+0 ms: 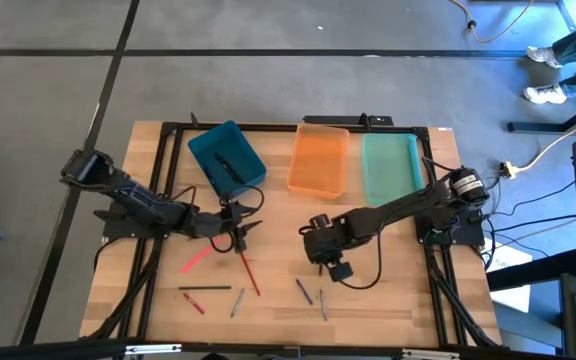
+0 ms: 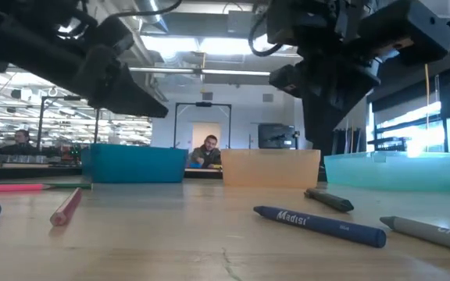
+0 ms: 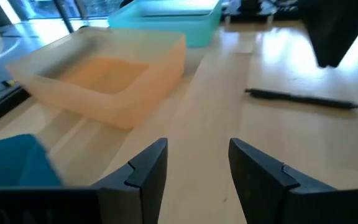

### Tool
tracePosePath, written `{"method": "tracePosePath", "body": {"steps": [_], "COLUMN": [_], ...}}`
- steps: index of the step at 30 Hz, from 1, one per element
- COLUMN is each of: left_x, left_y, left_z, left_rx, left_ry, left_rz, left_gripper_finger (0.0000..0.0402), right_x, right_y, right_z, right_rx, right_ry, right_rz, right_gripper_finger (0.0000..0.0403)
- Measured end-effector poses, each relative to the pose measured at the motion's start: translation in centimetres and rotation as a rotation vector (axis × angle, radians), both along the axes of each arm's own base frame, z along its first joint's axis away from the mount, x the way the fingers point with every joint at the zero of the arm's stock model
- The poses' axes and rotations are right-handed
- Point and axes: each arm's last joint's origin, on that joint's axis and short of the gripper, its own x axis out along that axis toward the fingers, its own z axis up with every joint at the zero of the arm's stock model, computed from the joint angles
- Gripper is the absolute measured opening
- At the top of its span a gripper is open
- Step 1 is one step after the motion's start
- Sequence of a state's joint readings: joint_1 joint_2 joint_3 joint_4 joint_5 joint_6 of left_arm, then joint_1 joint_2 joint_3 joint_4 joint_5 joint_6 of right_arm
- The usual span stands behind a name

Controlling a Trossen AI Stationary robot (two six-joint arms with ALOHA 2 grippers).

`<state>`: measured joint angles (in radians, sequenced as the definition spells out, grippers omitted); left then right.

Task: Sort crayons/erasers/pens/pencils in bins
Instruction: Put the black pen into the blue bin

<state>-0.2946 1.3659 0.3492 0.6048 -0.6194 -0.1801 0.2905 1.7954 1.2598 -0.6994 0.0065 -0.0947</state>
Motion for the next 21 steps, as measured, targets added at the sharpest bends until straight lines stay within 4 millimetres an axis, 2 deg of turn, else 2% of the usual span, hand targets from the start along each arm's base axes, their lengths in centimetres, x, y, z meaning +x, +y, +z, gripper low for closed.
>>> {"method": "tracePosePath", "body": {"steps": [6, 9, 13, 16, 21], "left_x": [1.3, 2.2, 3.7, 4.5, 4.8], "left_y": [-0.1, -0.7, -1.5, -1.7, -1.7], "left_z": [0.1, 0.7, 1.3, 1.5, 1.4], "left_rx": [0.002, 0.019, 0.064, 0.070, 0.080], "left_ry": [-0.056, -0.060, -0.026, -0.011, -0.007], "left_rz": [-0.067, -0.101, -0.132, -0.125, -0.101], "left_gripper_finger": [0.0172, 0.0173, 0.0173, 0.0173, 0.0173], "right_x": [0.1, 0.2, 0.4, 0.6, 0.6], "right_y": [-0.9, -1.8, -2.4, -2.6, -2.7], "right_z": [-0.2, -0.3, -0.3, -0.3, -0.2], "right_rx": [-0.041, -0.070, -0.101, -0.195, -0.258], "right_ry": [0.002, 0.014, -0.005, -0.026, -0.033], "right_rz": [0.089, 0.128, 0.176, 0.186, 0.175], "right_gripper_finger": [0.0064, 0.0096, 0.0158, 0.0199, 0.0218]}}
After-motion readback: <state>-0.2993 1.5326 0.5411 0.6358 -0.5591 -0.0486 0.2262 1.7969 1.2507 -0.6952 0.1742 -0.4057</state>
